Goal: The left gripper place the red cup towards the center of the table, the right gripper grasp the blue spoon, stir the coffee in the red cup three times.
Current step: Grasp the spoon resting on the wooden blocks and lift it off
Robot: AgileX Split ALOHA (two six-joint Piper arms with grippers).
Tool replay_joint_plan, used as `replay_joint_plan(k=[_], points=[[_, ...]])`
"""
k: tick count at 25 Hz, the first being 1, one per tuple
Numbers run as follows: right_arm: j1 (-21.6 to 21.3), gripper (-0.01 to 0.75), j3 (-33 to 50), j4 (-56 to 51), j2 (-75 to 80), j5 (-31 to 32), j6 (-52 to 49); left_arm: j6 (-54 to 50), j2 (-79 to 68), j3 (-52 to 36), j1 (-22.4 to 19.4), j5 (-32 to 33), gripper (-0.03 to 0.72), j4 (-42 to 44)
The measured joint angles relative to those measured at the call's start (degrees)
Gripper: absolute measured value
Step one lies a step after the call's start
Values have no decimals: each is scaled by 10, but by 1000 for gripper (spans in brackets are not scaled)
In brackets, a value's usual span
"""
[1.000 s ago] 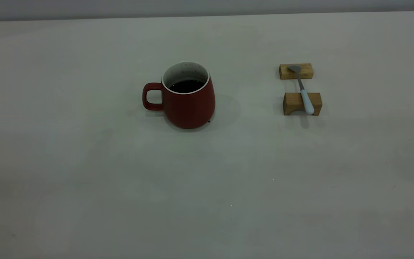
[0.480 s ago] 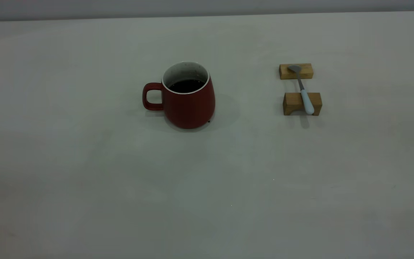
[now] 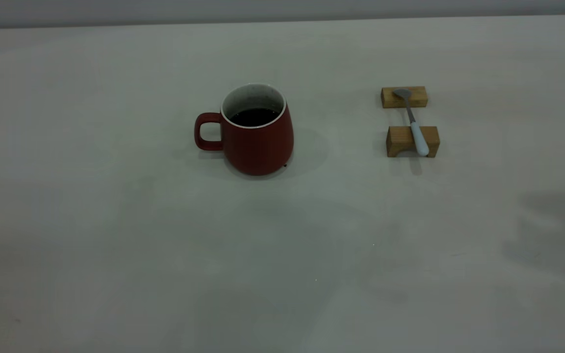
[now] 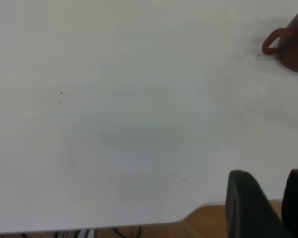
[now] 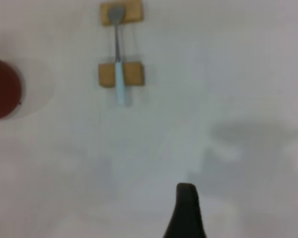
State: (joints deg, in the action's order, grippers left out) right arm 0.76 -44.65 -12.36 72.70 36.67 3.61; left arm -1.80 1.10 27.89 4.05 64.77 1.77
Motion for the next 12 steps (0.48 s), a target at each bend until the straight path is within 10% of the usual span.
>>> replay_joint_plan(k=[12], points=[[93, 686, -208, -32, 428, -47, 62, 0, 0, 0, 0, 0, 247, 0]])
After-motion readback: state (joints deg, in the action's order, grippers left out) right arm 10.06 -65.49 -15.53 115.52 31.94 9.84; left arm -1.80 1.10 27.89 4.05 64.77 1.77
